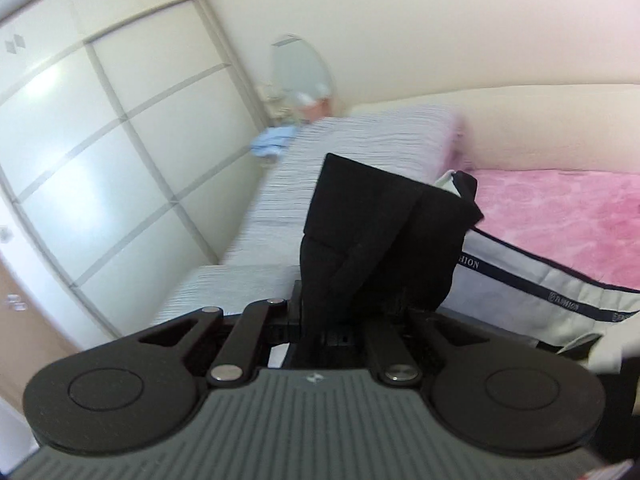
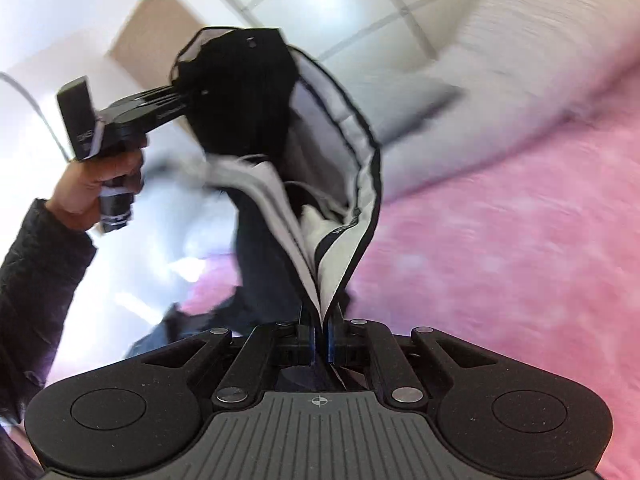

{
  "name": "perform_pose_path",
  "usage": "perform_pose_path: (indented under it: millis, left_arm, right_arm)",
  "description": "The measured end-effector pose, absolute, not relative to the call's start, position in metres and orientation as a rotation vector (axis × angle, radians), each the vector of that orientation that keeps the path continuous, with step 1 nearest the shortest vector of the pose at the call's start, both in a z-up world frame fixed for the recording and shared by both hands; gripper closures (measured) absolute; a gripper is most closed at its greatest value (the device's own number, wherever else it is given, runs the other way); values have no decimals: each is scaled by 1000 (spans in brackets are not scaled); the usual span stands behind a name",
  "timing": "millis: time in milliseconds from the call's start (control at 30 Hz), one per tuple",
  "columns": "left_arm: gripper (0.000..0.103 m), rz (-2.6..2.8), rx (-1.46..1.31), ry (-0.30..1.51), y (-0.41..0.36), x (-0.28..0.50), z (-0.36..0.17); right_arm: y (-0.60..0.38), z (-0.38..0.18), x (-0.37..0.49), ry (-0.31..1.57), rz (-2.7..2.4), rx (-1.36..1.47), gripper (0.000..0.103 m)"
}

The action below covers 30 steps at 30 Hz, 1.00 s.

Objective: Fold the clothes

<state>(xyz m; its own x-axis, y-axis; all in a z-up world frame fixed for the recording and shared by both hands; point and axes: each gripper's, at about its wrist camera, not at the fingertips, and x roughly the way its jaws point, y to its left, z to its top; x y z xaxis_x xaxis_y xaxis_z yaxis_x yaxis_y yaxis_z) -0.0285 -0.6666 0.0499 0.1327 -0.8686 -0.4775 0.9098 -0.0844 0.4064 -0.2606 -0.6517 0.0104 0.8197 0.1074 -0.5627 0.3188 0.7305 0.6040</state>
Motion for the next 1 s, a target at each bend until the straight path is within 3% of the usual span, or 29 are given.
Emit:
perform_pose_path:
  millis: [300, 533, 600, 667, 733, 800, 867, 933, 1000]
  left_arm:
    - [99, -1733, 998, 330, -861, -172, -121]
    - [98, -1822, 1110, 338, -951, -259, -202]
    - [92, -1804, 1090, 373, -960, -263, -213]
    - [77, -1776, 1059, 421, -966, -261, -220]
    - [72, -1748, 1029, 466, -969, -256, -225]
    - [65, -1720, 1001, 488, -951, -224, -213]
    - [61, -1664, 1005, 481, -921, -188, -197]
    - [59, -1595, 1016, 497, -883, -148, -187]
    - [56, -1503, 1069, 496, -837, -109, -182]
  right_arm:
    - [-836, -114, -406, 781, -424, 915, 99]
    - [-959, -165, -487, 821, -538, 964, 99]
    - [-974, -180, -488, 843, -560, 974, 99]
    - [-985, -201, -483, 900, -566, 1012, 98]
    - [-993, -218, -476, 966, -581, 1024, 98]
    - [-993, -227, -470, 1038, -616, 982, 82]
    - [-985, -225, -462, 1095, -683, 871, 50]
    - [-971, -213, -453, 1140, -760, 723, 38]
    - [-946, -198, -437, 1151, -794, 521, 38]
